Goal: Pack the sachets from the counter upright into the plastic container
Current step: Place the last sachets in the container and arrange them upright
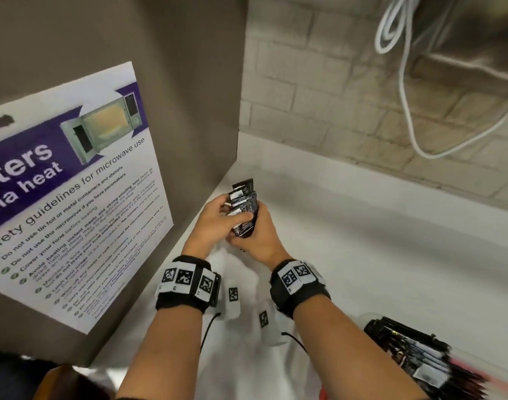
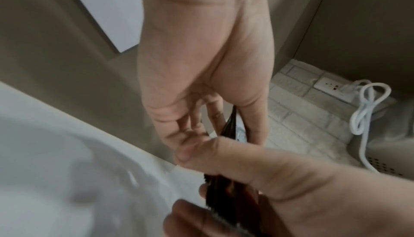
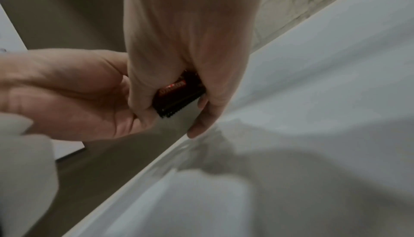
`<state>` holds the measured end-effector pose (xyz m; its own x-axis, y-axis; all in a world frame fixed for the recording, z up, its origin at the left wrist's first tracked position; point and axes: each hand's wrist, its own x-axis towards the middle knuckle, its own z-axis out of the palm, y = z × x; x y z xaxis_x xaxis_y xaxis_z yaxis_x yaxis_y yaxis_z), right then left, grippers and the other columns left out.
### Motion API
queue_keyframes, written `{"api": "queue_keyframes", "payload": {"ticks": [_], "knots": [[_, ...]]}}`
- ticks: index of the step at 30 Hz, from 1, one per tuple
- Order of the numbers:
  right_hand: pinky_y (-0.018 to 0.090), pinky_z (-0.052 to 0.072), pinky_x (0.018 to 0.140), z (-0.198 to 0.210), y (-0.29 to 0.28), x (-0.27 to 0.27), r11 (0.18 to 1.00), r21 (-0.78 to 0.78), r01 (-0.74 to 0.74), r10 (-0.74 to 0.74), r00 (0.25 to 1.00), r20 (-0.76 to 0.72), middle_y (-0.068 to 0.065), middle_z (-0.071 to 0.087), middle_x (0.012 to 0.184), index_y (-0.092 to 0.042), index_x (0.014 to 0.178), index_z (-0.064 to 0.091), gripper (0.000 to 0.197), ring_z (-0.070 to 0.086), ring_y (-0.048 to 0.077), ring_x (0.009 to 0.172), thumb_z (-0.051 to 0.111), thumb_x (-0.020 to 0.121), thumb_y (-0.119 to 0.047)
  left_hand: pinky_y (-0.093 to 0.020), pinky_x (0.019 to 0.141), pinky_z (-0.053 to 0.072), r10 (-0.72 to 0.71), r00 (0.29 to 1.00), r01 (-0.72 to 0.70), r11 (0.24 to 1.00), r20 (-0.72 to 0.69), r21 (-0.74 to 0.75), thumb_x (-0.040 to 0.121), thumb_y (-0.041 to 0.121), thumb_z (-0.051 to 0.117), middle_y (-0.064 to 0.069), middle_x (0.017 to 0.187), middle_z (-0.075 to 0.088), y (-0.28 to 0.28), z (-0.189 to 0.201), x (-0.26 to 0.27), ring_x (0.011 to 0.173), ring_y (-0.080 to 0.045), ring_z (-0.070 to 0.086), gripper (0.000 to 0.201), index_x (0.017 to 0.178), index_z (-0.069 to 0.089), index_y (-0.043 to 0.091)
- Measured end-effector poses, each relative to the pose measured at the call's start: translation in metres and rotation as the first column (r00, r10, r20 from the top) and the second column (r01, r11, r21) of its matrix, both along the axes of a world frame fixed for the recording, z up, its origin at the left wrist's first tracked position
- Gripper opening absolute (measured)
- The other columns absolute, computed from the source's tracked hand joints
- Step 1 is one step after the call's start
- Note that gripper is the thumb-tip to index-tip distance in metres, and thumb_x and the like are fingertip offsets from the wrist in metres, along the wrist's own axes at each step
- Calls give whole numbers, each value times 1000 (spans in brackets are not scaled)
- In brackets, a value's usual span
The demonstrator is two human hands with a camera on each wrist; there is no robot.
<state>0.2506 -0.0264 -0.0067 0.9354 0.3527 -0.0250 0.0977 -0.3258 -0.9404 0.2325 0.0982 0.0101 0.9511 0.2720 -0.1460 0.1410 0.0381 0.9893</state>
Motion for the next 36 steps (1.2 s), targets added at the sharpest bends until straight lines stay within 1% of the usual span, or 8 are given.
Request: {"api": "queue_keyframes", "payload": {"ticks": [5,11,15,22,25,30,33,36], "knots": [[38,55,83,24,-13,-13,998,39,47,-47,999,-2,6,65,113,-9,126,46,66,65,18,98,85,73,-6,-25,80,56,-66,995,70,997,79,-45,85,12,75,5,99,77,-24,17,-5,98,-13,72,30,107,70,31],[46,57,83,68,-29,-36,984,164,72,-84,994,68,17,61,122,-11,124,54,58,65,32,106,79,73,3,-33,90,53,-248,946,269,960,208,-78,74,21,77,1,108,76,-47,60,-24,105,-16,71,29,100,77,35],[35,51,67,99,-49,-47,978,186,91,-104,993,59,25,61,114,-3,117,56,47,64,31,90,69,73,9,-43,92,47,-380,882,420,902,279,-99,77,15,74,-2,109,75,-64,86,-37,105,-23,68,30,101,77,34],[44,56,80,137,-95,-80,969,217,116,-128,991,45,25,56,127,-4,126,52,58,63,39,107,75,75,10,-29,81,57,-417,848,473,874,325,-111,77,14,67,-2,109,76,-107,109,-48,103,-18,71,25,95,80,25],[41,57,95,154,-127,-100,968,252,-6,-8,998,57,16,63,120,-20,117,55,59,66,24,109,77,74,14,-29,84,57,-436,828,493,865,352,-90,78,15,67,-4,109,76,-124,115,-51,106,-20,71,22,92,80,25],[11,46,77,171,-195,-131,987,-107,123,-118,992,47,-15,58,113,-29,122,50,66,59,1,103,91,71,-30,-41,91,57,-540,751,582,813,379,6,80,18,68,-6,100,76,-156,128,-61,102,-24,71,16,91,78,25],[20,46,83,171,-230,-150,944,-89,317,-302,941,156,-5,41,128,-35,137,37,91,50,8,110,92,65,-39,-46,72,62,-648,693,659,747,316,89,77,25,74,-11,92,76,-175,133,-71,90,-34,73,17,94,75,21],[29,53,90,172,-253,-169,974,6,228,-222,937,271,-5,41,140,-46,147,32,96,51,13,115,89,73,-28,-38,58,57,-809,564,762,587,164,275,83,15,74,-8,86,75,-194,132,-80,74,-28,73,16,99,73,17]]}}
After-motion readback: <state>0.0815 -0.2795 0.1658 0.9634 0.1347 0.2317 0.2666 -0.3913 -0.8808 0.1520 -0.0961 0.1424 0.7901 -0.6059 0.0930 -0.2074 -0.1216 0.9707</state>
